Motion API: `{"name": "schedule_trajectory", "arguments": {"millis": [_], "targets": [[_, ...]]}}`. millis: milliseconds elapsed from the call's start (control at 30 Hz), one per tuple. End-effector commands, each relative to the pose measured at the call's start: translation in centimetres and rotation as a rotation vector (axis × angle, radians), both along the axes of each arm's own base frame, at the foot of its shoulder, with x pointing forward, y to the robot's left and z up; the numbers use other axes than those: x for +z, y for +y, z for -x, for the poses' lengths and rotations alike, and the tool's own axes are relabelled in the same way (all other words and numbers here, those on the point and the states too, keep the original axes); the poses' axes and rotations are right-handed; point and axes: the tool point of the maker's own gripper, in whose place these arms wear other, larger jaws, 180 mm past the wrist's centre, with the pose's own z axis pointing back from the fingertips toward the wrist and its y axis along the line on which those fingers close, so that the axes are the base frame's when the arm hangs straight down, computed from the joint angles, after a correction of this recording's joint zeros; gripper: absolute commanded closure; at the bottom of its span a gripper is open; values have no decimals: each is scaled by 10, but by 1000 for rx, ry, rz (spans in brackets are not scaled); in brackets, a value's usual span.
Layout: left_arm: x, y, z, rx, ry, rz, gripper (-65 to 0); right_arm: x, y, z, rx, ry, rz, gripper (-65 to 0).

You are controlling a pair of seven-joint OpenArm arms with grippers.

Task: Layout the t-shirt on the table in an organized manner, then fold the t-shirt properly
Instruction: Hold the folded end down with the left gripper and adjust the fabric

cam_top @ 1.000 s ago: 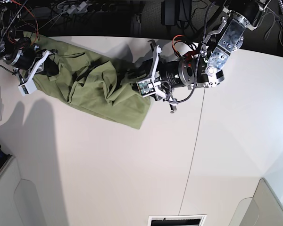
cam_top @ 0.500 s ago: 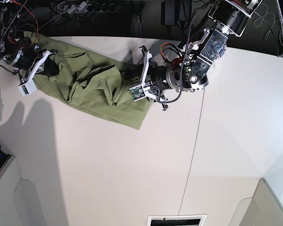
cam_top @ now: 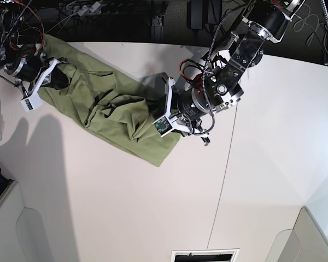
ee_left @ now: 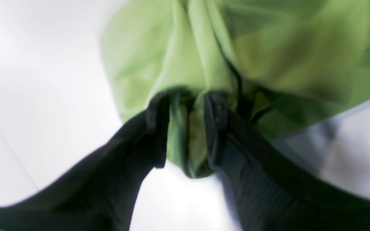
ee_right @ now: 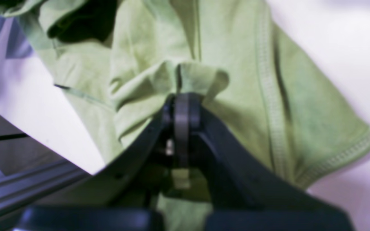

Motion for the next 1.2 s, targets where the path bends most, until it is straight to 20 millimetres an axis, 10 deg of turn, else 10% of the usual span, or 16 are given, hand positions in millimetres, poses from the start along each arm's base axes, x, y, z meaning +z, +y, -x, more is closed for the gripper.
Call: {"name": "schedule_trajectory", "arguments": {"millis": [0,433,700,1167], "targets": [[21,-4,-4,-13,-49,31,-189,11,-3,-9,-1,-43,-4,0],[56,-4,0,-61,-153,101,-189,14,0,-10,-4,-52,-27,0],[10,-25,-26,50,-61,143,-189,13,0,-10,-4,-51,-26,0],[-35,-55,5,72,106,184,-189,33,-4,-21,-11,-136,-19,0]]}}
